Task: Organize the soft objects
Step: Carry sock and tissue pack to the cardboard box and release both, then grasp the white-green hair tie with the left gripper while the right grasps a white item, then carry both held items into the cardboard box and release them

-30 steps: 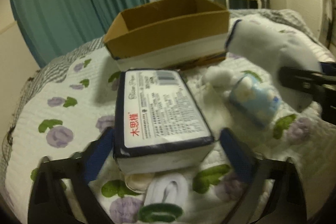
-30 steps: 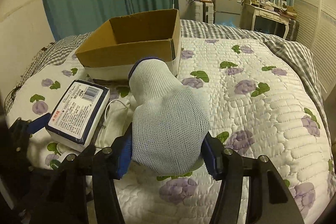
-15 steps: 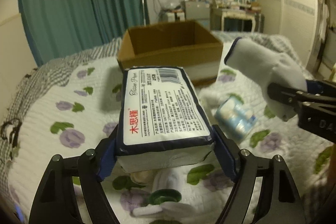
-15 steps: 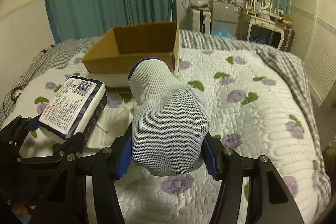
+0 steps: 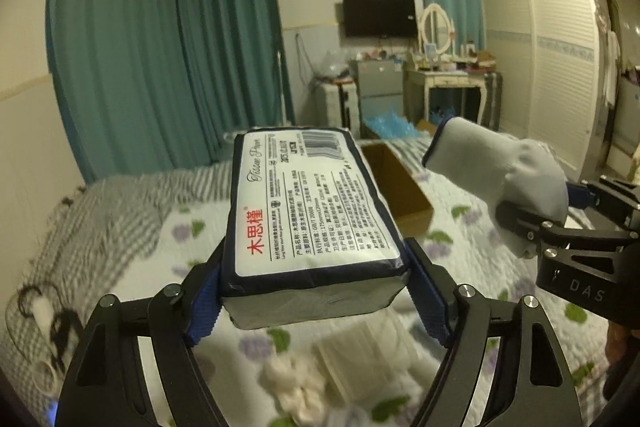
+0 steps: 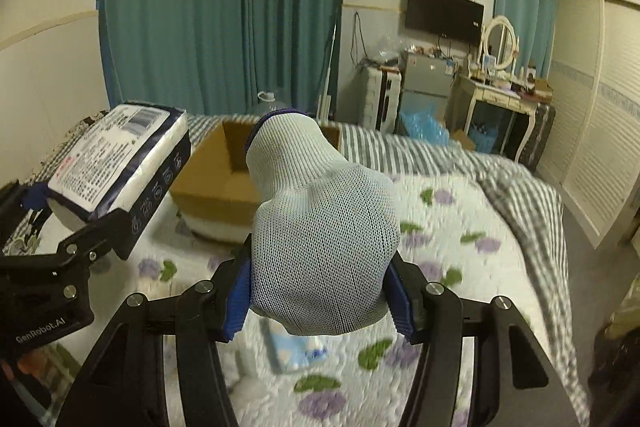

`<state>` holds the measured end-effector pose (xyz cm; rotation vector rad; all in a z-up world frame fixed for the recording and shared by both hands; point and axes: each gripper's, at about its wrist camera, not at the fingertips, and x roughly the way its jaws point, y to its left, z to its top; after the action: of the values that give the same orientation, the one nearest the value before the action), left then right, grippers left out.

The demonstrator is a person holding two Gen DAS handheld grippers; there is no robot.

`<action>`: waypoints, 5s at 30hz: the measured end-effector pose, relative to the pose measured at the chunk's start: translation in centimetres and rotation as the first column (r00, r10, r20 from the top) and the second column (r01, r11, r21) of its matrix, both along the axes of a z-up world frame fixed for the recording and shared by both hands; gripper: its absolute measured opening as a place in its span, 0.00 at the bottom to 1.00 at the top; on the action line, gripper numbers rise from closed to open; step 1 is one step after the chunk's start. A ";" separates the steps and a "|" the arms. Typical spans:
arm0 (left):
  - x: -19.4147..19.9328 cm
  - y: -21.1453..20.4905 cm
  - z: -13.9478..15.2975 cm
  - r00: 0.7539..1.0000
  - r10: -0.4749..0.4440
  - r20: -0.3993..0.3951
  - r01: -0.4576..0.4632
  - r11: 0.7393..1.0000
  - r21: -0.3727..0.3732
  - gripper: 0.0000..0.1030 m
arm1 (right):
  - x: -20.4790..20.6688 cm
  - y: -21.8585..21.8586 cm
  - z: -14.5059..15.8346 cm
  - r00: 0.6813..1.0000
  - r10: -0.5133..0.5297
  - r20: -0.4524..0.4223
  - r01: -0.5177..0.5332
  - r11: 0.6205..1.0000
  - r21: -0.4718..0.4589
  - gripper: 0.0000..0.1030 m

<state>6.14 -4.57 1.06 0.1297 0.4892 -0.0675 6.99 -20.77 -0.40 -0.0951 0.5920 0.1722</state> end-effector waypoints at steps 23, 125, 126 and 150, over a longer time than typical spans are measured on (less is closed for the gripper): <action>17.1 0.8 -4.9 0.991 -0.001 -0.133 0.001 1.000 -0.005 0.78 | 21.4 3.2 0.1 0.995 0.066 -0.074 -0.065 0.998 0.020 0.55; -5.9 3.8 -11.5 0.923 -0.079 -0.376 0.032 0.991 -0.131 0.40 | -2.1 4.1 -13.9 0.897 0.058 -0.438 -0.039 0.998 0.052 0.28; -6.0 3.6 -11.2 0.925 -0.084 -0.371 0.038 0.991 -0.132 0.40 | -2.3 4.0 -13.5 0.902 0.058 -0.427 -0.038 0.998 0.054 0.28; 2.7 1.7 2.2 0.987 -0.119 -0.111 0.117 0.993 -0.021 0.40 | 1.5 4.6 5.7 0.985 0.164 -0.057 -0.158 0.982 0.101 0.28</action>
<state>8.80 -2.85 3.22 0.1407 0.5930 -0.1952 8.52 -16.13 5.25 -0.0442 0.6400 0.3621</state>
